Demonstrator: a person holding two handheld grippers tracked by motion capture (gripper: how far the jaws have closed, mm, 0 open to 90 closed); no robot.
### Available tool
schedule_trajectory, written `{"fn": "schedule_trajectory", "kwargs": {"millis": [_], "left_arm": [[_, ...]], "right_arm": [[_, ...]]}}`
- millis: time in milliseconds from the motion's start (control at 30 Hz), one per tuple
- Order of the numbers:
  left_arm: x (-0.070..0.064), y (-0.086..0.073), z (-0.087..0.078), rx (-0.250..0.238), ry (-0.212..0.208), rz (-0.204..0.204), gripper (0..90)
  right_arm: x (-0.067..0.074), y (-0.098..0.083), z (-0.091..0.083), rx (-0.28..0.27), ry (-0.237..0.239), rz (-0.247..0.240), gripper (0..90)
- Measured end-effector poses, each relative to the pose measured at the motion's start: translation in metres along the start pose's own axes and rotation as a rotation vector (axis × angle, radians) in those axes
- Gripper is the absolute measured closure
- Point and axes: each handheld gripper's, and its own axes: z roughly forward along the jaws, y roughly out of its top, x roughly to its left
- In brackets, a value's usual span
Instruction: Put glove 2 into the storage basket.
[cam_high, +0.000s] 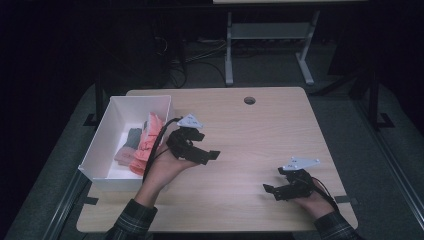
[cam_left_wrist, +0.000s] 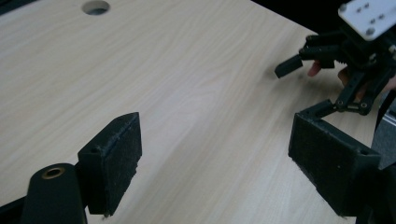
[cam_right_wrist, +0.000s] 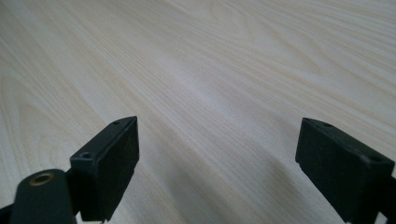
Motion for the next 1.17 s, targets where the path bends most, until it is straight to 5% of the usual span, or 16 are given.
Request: {"fn": "schedule_trajectory", "kwargs": {"millis": [267,567,767,1167], "left_arm": [[-0.012,-0.018,0.029,0.043,-0.033,0.017,17.1],[-0.013,-0.043,0.054,0.09,-0.017,0.055,17.1],[-0.01,-0.06,0.065,0.136,0.003,0.093,17.1],[-0.006,-0.074,0.074,0.164,-0.022,0.091,17.1]], "right_arm": [[0.001,0.0,0.0,0.003,-0.001,-0.008,13.1],[0.001,0.0,0.0,0.004,-0.005,-0.021,13.1],[0.001,0.0,0.0,0.006,-0.006,-0.024,13.1],[0.002,0.0,0.001,0.011,-0.009,-0.031,13.1]]}}
